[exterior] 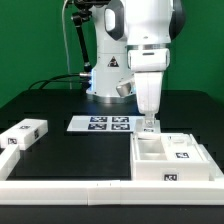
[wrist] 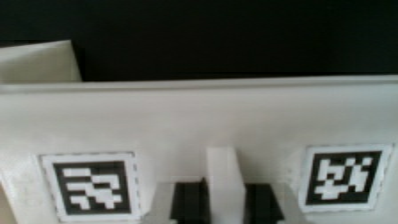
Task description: Assemble cabinet
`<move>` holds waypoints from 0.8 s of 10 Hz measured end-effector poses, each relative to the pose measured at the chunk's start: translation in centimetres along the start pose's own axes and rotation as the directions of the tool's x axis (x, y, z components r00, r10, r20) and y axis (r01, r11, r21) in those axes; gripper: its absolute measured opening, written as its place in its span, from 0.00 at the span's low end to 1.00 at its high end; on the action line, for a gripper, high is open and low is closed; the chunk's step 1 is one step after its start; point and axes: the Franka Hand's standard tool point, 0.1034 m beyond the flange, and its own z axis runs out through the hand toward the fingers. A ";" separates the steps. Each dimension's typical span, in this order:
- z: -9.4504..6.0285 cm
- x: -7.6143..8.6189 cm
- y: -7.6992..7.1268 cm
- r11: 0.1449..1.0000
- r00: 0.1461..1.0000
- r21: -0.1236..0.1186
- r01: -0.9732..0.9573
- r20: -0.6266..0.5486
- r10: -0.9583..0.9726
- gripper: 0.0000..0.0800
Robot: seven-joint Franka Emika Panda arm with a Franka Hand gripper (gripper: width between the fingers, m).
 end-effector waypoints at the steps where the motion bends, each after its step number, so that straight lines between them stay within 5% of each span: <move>1: 0.0 0.1 -0.1 1.000 1.000 -0.005 0.000 -0.004 0.000 0.09; 8: -0.1 -0.2 0.5 1.000 1.000 -0.013 0.025 -0.006 -0.025 0.09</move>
Offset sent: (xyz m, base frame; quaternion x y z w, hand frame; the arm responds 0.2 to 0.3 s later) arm 0.0123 0.0009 0.0029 0.0012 0.0004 -0.0188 0.9998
